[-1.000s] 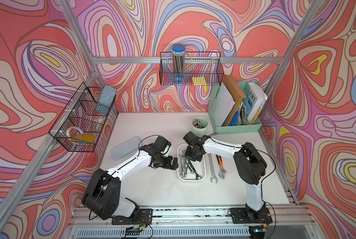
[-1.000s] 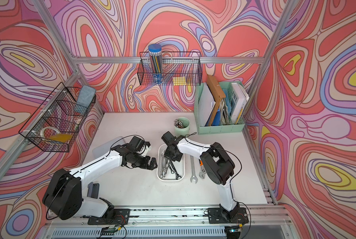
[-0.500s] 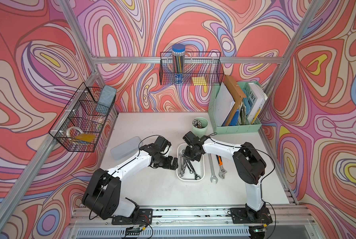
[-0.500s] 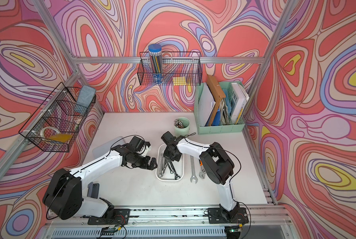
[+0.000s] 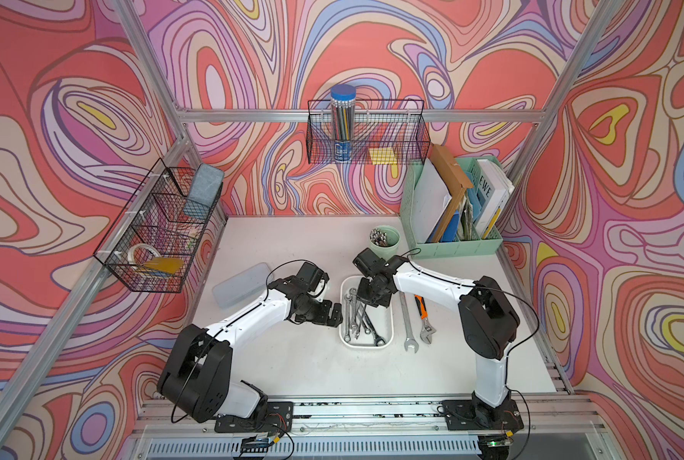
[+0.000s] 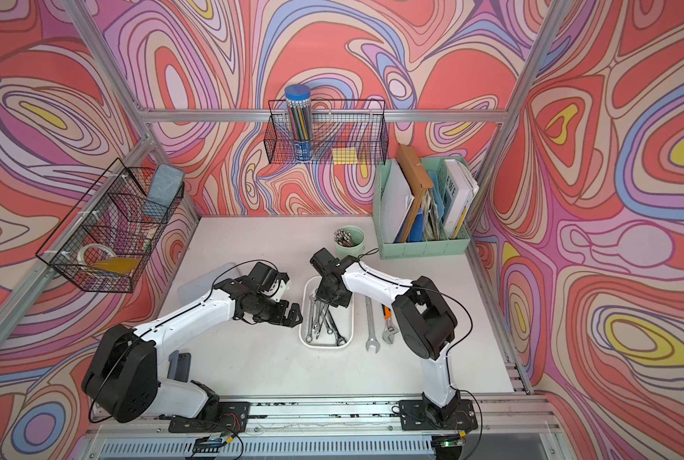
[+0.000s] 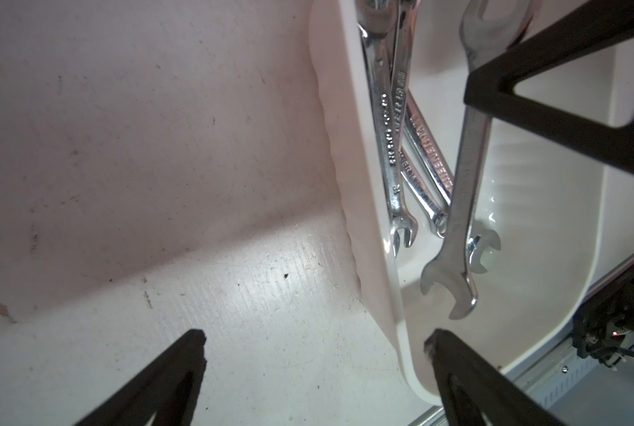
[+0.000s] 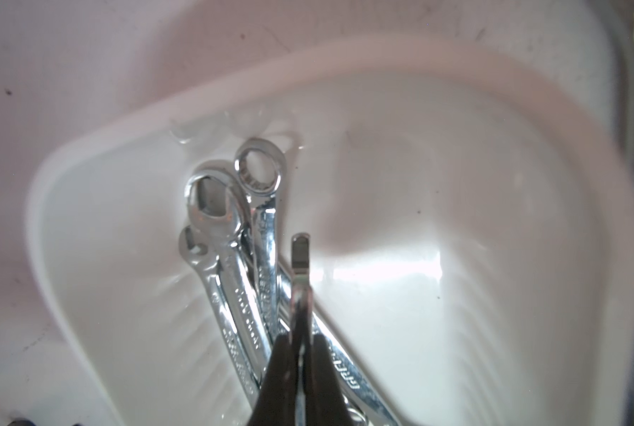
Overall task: Take out the wrench from the storage box
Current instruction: Place the wrench at the center of the board.
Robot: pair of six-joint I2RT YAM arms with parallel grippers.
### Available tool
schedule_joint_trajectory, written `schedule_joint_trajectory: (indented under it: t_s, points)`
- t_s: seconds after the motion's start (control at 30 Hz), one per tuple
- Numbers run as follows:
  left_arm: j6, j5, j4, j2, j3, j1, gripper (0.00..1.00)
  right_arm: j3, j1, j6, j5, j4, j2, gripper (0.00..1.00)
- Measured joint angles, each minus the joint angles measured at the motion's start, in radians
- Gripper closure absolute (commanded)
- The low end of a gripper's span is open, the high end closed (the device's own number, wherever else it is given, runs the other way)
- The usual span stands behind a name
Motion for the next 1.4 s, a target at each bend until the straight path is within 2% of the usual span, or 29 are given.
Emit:
schedule_joint_trajectory:
  t_s: [0.2,0.37,0.63,0.87,1.13,1.4]
  points:
    - [-0.003,0.005,-0.002,-0.008,0.013,0.0,0.01,0.097,-0.005,-0.105,0.031,-0.095,-0.081,1.0]
    - [-0.004,0.008,-0.003,-0.023,0.019,0.0,0.01,0.14,-0.048,-0.273,0.036,-0.185,-0.127,1.0]
    - [-0.011,0.016,-0.002,-0.028,0.019,0.0,0.01,0.057,-0.267,-0.619,0.05,-0.313,-0.288,1.0]
    - [-0.011,0.016,-0.003,-0.028,0.022,0.0,0.01,-0.101,-0.417,-0.829,0.058,-0.323,-0.304,1.0]
    - [-0.011,0.016,-0.011,-0.026,0.031,0.0,0.01,-0.262,-0.539,-0.928,0.019,-0.206,-0.271,1.0]
    - [-0.011,0.016,-0.015,-0.002,0.039,0.0,0.01,-0.292,-0.563,-0.94,-0.027,-0.116,-0.188,1.0]
